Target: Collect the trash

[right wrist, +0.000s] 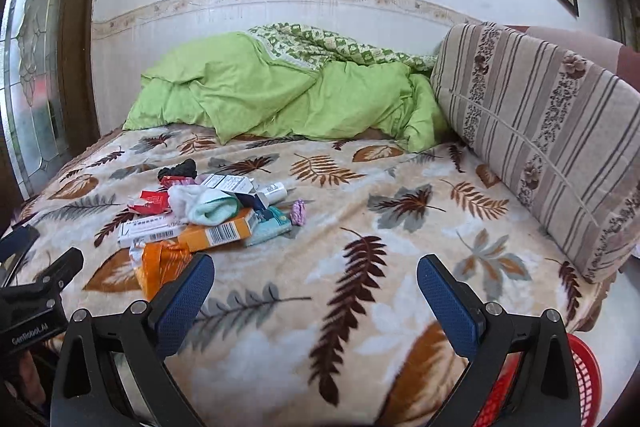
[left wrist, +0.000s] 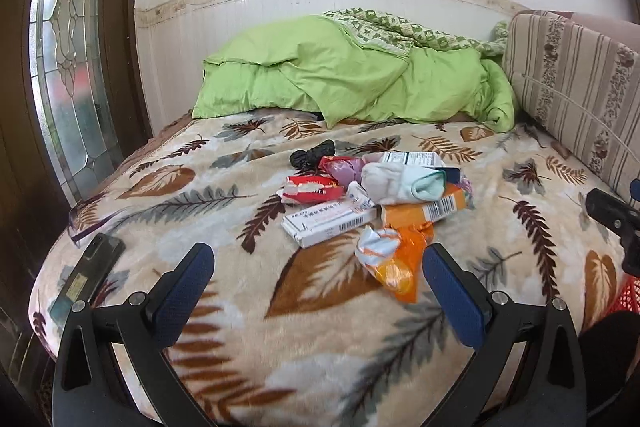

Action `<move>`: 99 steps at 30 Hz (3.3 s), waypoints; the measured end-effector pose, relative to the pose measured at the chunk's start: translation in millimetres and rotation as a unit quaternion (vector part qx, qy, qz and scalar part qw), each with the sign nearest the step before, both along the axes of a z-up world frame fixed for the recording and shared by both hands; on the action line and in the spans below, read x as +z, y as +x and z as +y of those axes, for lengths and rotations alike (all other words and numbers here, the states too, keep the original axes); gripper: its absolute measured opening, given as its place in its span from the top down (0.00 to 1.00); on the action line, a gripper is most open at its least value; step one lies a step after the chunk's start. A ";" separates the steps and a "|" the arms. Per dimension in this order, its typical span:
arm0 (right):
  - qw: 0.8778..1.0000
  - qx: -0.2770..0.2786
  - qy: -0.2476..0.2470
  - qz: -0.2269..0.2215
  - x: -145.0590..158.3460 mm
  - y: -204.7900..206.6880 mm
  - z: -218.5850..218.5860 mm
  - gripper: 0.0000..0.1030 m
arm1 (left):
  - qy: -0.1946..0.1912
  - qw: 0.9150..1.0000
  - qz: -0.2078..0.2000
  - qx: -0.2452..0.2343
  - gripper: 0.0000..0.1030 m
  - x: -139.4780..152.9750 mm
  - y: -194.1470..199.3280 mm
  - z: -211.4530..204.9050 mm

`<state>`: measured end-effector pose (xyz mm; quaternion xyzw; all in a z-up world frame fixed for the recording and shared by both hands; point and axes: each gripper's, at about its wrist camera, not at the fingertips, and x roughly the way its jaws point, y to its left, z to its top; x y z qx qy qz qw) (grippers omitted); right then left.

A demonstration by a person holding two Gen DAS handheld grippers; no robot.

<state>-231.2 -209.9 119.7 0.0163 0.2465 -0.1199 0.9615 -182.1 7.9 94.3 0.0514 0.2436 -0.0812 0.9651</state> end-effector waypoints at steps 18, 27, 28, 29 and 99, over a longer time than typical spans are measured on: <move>1.000 -0.011 0.000 0.001 -6.4 -1.7 -11.2 0.01 | 0.022 1.000 0.002 -0.004 0.00 -7.0 1.2 -7.5; 1.000 -0.017 0.011 0.007 -7.3 0.1 -16.0 0.01 | 0.021 1.000 0.005 -0.004 0.00 -7.5 1.7 -7.1; 1.000 -0.017 0.010 0.007 -7.6 -0.1 -16.6 0.01 | 0.021 1.000 0.005 -0.004 0.00 -7.9 1.6 -6.9; 1.000 -0.017 0.010 0.008 -7.8 0.1 -16.2 0.01 | 0.021 1.000 0.005 -0.004 0.00 -7.5 1.5 -6.8; 0.989 0.032 0.126 0.065 -23.7 46.7 -30.0 0.08 | -0.044 0.984 0.161 -0.061 0.01 -37.5 68.9 -32.6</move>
